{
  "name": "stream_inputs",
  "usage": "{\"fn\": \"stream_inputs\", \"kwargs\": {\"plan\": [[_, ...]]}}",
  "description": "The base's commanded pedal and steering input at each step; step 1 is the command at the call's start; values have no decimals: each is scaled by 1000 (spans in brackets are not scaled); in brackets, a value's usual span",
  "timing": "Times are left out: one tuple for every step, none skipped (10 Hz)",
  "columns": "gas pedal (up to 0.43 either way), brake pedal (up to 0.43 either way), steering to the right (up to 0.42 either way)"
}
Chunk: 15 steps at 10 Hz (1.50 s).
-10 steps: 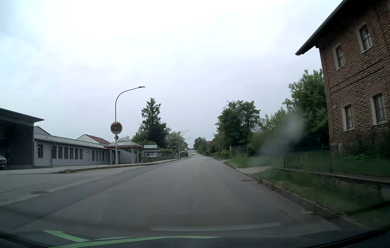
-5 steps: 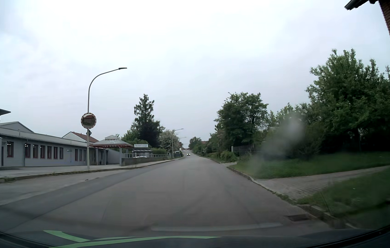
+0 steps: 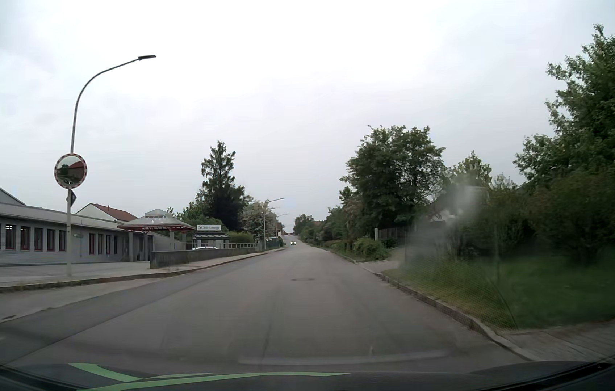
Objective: Follow the waypoints while adhering to traffic rules and regulations
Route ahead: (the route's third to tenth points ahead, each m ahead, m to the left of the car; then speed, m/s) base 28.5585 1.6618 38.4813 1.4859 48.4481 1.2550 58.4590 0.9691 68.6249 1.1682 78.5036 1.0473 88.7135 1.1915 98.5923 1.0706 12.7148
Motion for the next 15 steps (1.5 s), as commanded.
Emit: {"fn": "stream_inputs", "kwargs": {"plan": [[87,0,4],[87,0,4],[87,0,3],[87,0,3],[87,0,3],[87,0,3],[87,0,3],[87,0,3],[87,0,3],[87,0,3],[87,0,4],[87,0,4],[87,0,6],[87,0,6],[87,0,5]]}}
